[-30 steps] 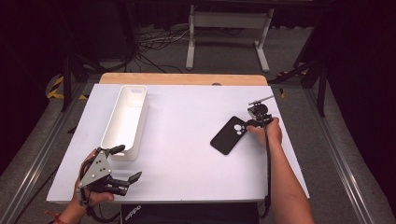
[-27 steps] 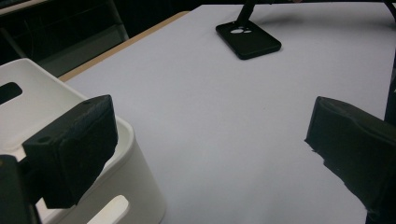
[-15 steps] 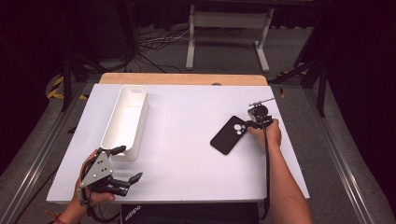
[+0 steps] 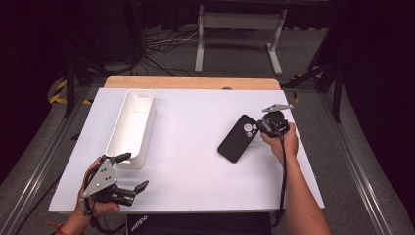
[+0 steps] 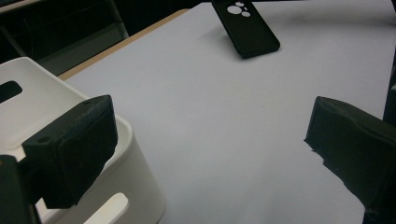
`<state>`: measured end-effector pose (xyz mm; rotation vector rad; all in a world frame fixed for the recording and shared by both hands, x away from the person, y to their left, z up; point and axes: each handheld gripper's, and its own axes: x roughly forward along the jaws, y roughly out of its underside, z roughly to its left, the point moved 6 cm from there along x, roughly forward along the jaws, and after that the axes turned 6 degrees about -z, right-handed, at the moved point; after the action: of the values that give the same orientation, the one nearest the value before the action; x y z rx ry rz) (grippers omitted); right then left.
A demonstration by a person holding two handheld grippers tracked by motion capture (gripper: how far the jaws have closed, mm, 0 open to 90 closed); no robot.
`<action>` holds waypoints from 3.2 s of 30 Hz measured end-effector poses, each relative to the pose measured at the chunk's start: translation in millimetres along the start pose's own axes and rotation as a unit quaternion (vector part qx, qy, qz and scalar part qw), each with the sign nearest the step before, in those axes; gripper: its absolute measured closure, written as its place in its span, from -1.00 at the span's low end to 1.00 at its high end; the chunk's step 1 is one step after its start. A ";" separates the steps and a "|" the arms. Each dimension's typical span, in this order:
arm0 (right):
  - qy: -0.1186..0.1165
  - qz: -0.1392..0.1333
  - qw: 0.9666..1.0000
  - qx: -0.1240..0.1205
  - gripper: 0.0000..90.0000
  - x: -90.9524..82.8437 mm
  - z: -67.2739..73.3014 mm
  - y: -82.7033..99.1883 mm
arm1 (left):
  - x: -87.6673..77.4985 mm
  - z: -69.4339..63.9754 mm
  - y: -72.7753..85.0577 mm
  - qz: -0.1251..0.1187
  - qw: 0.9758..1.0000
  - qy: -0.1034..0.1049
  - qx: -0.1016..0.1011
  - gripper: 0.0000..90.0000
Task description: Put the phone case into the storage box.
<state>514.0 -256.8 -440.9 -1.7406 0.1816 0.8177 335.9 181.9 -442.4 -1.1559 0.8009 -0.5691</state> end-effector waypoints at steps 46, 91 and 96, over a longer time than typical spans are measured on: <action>-0.011 -0.164 0.972 -0.171 0.89 -74.9 74.4 -41.2 | 3.6 -1.5 -11.8 -0.004 1.000 -0.011 -0.003 -0.86; -0.063 -0.187 0.935 -0.294 0.89 -82.3 166.4 -45.6 | 110.1 -7.2 -79.3 0.002 0.998 0.063 -0.012 -0.52; -0.052 -0.194 0.927 -0.316 0.89 -83.3 173.0 -45.4 | 118.2 -10.0 -86.9 -0.005 0.998 0.067 -0.014 -0.21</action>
<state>400.9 -109.7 -373.9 -2.2222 -0.5442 0.7074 399.8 59.3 -392.2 -1.1560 0.9206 -0.6500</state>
